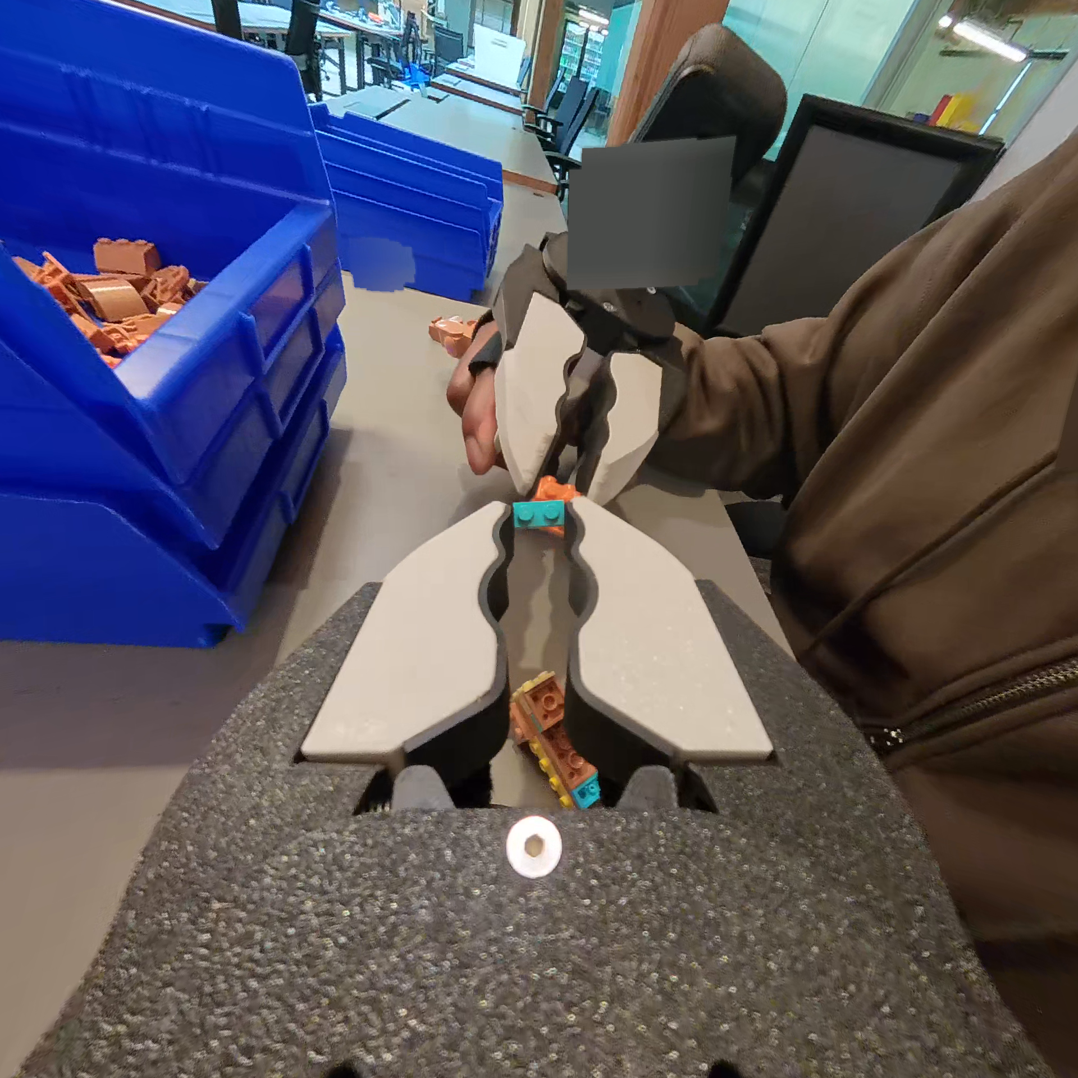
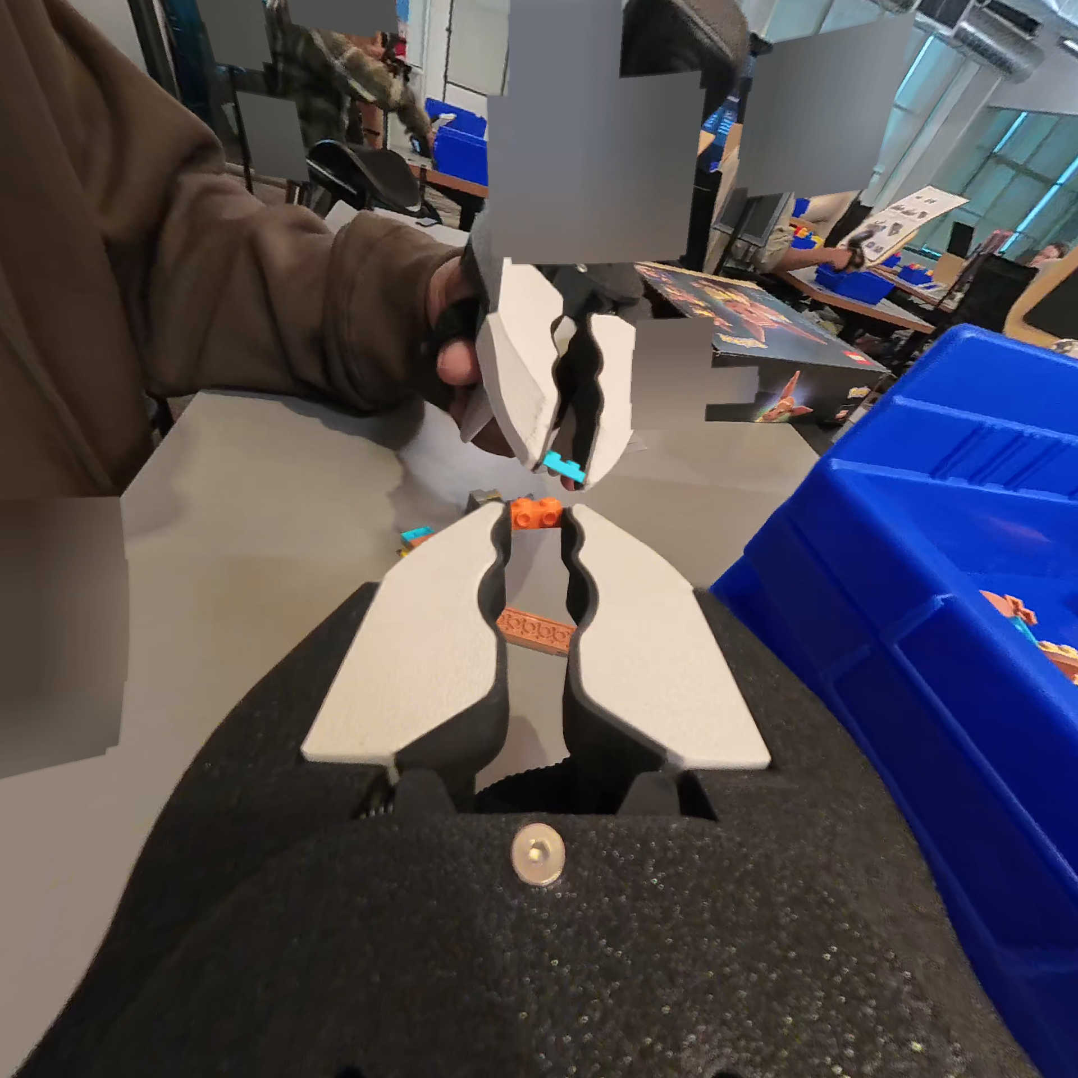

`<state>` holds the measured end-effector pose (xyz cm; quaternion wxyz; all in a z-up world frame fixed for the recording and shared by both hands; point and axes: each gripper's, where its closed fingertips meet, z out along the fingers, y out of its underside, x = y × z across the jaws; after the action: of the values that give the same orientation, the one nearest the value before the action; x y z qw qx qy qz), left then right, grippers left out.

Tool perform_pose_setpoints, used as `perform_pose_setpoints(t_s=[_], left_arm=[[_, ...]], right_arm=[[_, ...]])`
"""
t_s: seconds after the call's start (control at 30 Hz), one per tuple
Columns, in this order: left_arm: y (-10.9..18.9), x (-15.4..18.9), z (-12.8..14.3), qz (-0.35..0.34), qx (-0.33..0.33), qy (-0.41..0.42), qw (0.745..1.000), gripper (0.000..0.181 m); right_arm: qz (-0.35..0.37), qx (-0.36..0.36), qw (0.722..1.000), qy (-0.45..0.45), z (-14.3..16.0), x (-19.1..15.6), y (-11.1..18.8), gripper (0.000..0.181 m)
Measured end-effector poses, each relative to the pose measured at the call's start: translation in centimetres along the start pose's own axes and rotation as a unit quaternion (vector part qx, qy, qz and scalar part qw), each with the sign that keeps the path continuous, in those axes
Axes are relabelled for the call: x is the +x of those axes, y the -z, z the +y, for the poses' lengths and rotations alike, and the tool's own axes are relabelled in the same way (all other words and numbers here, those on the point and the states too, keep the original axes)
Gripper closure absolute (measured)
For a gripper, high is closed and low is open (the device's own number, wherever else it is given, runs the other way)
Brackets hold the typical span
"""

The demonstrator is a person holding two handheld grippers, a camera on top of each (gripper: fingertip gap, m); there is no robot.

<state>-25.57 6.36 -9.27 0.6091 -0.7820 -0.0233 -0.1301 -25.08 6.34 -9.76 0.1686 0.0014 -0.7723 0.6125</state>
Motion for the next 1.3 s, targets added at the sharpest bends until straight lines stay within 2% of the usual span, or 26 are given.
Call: perform_pose_setpoints(t_s=[0.13, 0.3, 0.4, 0.5, 0.6, 0.7, 0.8, 0.97, 1.03, 1.07, 1.13, 1.17, 1.23, 1.3], left_arm=[[0.1, -0.7, -0.9, -0.059, 0.008, -0.07, 0.996, 0.165], [0.5, -2.9, -6.3, -0.205, 0.03, -0.19, 0.96, 0.165], [1.3, -6.8, -9.6, -0.324, 0.01, -0.211, 0.922, 0.165], [1.8, -11.2, -10.0, -0.395, -0.029, -0.185, 0.899, 0.156], [2.2, -12.1, -9.5, -0.395, 0.003, -0.136, 0.908, 0.148], [3.4, -11.0, -9.4, -0.386, 0.037, -0.131, 0.912, 0.147], [5.2, -9.4, -9.0, -0.388, 0.069, -0.142, 0.908, 0.148], [6.5, -8.6, -5.6, -0.378, 0.098, -0.105, 0.915, 0.151], [6.1, -8.8, -3.9, -0.369, 0.081, -0.073, 0.923, 0.151], [5.6, -8.7, -3.3, -0.356, 0.061, -0.067, 0.93, 0.151], [4.8, -8.5, -1.8, -0.335, 0.004, -0.066, 0.94, 0.151], [4.4, -8.3, -1.0, -0.325, -0.021, -0.068, 0.943, 0.15], [3.9, -7.7, -0.1, -0.311, -0.055, -0.079, 0.946, 0.15], [4.2, -7.8, 0.4, -0.322, -0.069, -0.086, 0.94, 0.15]], right_arm=[[0.03, 0.008, 1.0, 0.004, -0.4, 0.9, 0.2, 0.165], [0.051, 0.013, 0.999, 0.003, -0.2, 1.5, 0.2, 0.165], [0.054, 0.01, 0.998, 0.007, 0.0, 1.4, 0.0, 0.165], [0.057, 0.012, 0.998, 0.01, -0.2, 1.3, -0.1, 0.165], [0.065, 0.015, 0.998, 0.008, -0.3, 1.4, 0.0, 0.165], [0.08, 0.02, 0.997, 0.006, -0.6, 1.9, 0.3, 0.165], [0.129, 0.042, 0.991, -0.009, -1.6, 3.9, 1.0, 0.165], [0.288, 0.072, 0.954, -0.051, -4.7, 10.9, 4.0, 0.165], [0.386, 0.026, 0.918, -0.082, -4.1, 14.9, 5.6, 0.165], [0.41, -0.005, 0.906, -0.106, -3.4, 16.3, 5.9, 0.163], [0.395, -0.03, 0.906, -0.15, -2.7, 17.2, 5.1, 0.147], [0.383, -0.028, 0.91, -0.155, -2.9, 17.0, 4.7, 0.145], [0.36, -0.027, 0.924, -0.123, -3.1, 15.7, 4.1, 0.144], [0.292, -0.055, 0.952, -0.074, -2.6, 13.0, 2.7, 0.146]])
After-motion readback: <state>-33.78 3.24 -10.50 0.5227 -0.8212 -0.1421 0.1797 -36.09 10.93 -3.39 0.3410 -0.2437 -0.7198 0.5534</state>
